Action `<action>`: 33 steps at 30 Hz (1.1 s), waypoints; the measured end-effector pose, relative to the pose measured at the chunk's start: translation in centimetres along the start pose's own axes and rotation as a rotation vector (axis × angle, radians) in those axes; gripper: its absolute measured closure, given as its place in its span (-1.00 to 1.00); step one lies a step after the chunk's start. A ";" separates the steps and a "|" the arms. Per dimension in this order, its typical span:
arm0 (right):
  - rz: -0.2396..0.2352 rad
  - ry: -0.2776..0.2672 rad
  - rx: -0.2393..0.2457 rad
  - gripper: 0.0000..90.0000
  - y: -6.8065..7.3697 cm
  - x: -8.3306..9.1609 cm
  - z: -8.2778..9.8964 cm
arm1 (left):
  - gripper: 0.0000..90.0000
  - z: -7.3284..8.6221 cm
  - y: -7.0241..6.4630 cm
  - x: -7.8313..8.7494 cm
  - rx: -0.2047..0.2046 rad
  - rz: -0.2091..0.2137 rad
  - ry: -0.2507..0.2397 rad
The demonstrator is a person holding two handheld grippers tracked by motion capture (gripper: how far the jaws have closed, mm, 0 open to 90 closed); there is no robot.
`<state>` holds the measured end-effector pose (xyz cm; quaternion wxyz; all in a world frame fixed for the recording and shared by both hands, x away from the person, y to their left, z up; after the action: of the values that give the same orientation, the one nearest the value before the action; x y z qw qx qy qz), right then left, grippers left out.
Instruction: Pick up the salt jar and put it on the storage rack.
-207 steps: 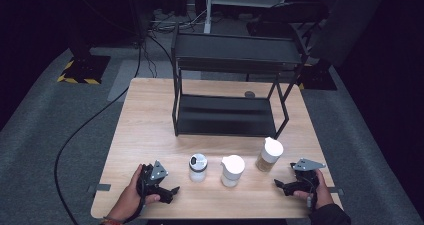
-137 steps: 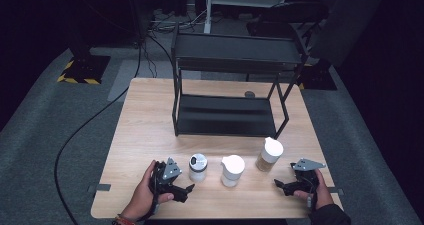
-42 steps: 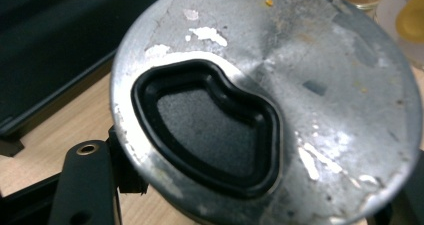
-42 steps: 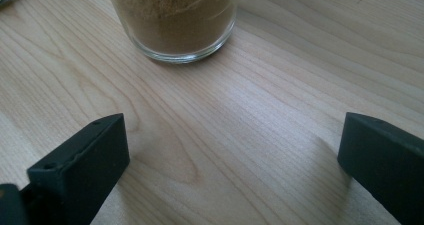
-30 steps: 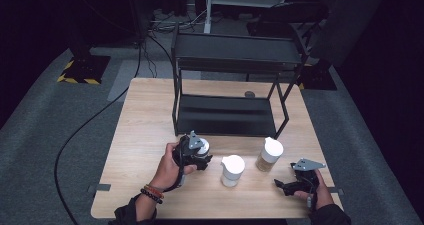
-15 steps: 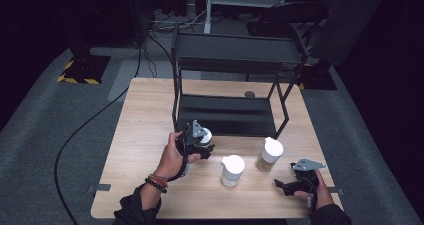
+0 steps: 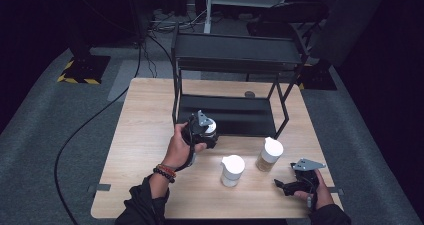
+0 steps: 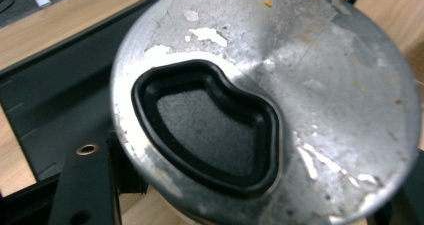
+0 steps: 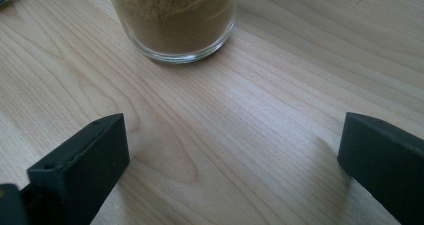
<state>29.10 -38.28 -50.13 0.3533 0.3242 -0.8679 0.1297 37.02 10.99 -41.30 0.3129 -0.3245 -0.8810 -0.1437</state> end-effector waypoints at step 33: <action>0.000 0.000 0.000 -1.00 0.0 0.0 0.0 | -0.33 -3.6 3.6 -4.2 0.121 -0.095 0.047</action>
<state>29.11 -38.29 -50.13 0.3533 0.3243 -0.8679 0.1297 43.54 10.06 -41.04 0.3454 -0.2591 -0.8949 -0.1123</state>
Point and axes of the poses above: each handheld gripper's, and its own axes: x roughly backward along the jaws, z roughly out of its underside, y roughly to its left, the point moved 4 cm from there along -x, roughly forward along the jaws, and after that the axes turned 2 degrees about -x, right-handed, at the moved point
